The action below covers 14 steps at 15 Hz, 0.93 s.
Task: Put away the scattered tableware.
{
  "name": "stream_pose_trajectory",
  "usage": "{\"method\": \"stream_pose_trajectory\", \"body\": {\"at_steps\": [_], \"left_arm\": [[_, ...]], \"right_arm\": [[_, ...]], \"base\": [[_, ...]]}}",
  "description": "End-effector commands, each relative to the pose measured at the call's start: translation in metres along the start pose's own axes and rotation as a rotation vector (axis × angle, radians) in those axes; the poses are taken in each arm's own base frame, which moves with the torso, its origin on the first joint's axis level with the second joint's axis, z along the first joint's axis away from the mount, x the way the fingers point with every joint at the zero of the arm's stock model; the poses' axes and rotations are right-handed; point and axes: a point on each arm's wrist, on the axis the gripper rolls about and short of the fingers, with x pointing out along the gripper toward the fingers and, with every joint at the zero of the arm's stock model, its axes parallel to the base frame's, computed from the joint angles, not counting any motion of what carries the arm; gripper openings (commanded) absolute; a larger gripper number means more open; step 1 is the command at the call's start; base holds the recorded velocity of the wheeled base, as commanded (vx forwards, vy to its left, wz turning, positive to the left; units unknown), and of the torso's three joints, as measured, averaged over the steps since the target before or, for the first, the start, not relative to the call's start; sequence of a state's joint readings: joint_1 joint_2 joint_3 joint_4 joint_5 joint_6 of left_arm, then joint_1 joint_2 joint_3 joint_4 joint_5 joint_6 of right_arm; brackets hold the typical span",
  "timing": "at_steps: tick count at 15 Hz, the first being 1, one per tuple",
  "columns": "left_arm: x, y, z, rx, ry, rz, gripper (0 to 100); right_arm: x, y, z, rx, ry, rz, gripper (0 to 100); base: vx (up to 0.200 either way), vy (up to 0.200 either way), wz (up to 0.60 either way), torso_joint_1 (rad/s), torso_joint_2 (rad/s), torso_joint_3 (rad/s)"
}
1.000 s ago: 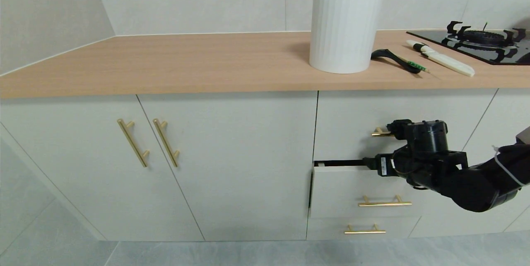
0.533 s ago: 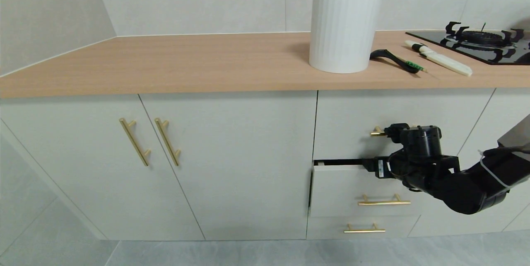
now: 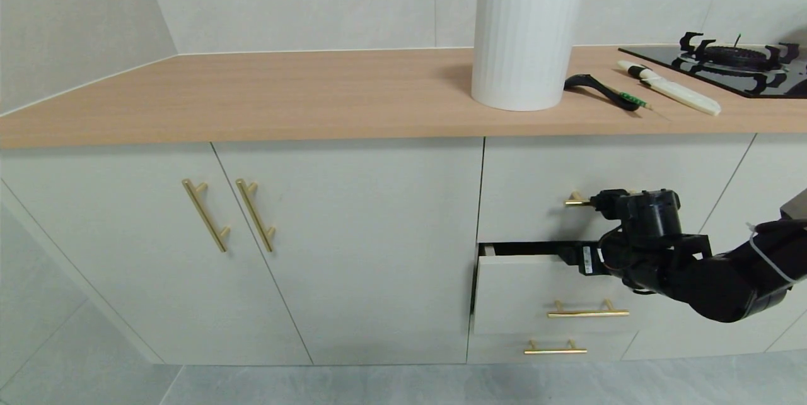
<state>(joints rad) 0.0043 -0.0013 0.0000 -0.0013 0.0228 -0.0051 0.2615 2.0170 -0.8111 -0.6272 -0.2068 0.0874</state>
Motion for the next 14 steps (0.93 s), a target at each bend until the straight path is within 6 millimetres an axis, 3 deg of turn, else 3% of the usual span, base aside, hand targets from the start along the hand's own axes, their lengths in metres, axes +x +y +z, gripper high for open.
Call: {"method": "stream_pose_trajectory", "body": {"at_steps": [1, 6, 14], "left_arm": [[0.0, 0.0, 0.0, 0.001, 0.001, 0.001, 100], [0.0, 0.0, 0.0, 0.001, 0.001, 0.001, 100], [0.0, 0.0, 0.0, 0.001, 0.001, 0.001, 100]], "right_arm": [[-0.006, -0.001, 0.003, -0.002, 0.009, 0.006, 100], [-0.019, -0.001, 0.003, -0.013, 0.062, 0.012, 100], [-0.041, 0.003, -0.02, -0.047, 0.13, 0.032, 100]], "base": [[0.0, 0.0, 0.0, 0.0, 0.0, 0.0], [0.0, 0.0, 0.0, 0.0, 0.0, 0.0], [0.0, 0.0, 0.0, 0.0, 0.0, 0.0]]}}
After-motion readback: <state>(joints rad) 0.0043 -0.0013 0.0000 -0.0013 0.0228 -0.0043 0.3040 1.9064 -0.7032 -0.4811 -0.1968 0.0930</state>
